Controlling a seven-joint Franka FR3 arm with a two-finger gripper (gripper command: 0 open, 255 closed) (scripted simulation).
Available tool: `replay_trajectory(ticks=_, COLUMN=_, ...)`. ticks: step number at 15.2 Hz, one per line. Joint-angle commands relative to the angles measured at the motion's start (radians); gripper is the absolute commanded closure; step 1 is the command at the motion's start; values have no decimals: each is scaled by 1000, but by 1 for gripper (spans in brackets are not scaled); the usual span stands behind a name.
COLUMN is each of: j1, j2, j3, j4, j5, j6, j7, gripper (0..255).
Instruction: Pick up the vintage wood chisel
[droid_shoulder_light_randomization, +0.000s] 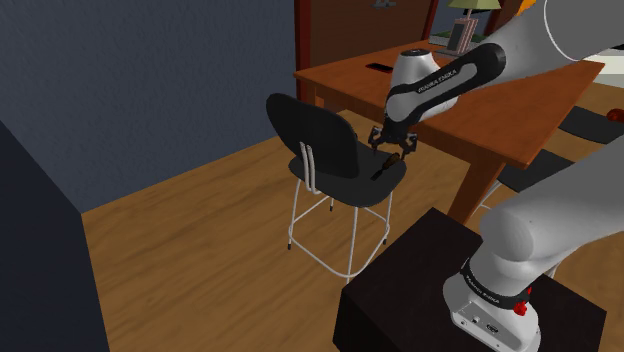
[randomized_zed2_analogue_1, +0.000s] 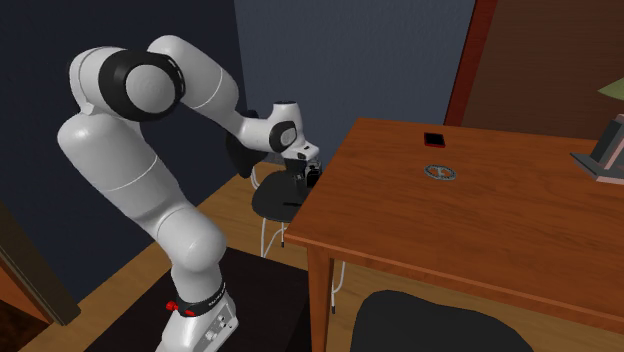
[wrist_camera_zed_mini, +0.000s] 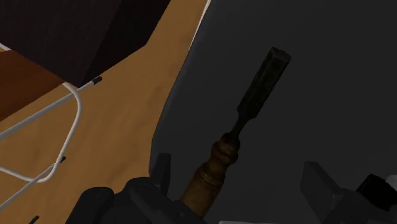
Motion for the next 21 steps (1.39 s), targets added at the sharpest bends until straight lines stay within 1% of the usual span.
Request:
replay_trajectory(ticks=1, j1=-35, j2=63, j3=5, j4=-4, j5=-16, j6=86, j7=98, gripper=0)
replay_trajectory(ticks=9, j1=-52, j2=163, j3=11, j4=-34, j5=-56, j6=216, j7=143, gripper=0)
replay_trajectory(ticks=11, j1=-51, j2=163, j3=11, j4=-34, j5=-56, j6=216, j7=143, gripper=0)
replay_trajectory(ticks=12, j1=-51, j2=164, j3=11, j4=-34, j5=-56, j6=216, j7=143, gripper=255)
replay_trajectory(ticks=21, j1=-51, j2=163, j3=11, j4=-34, j5=-56, j6=216, j7=143, gripper=255)
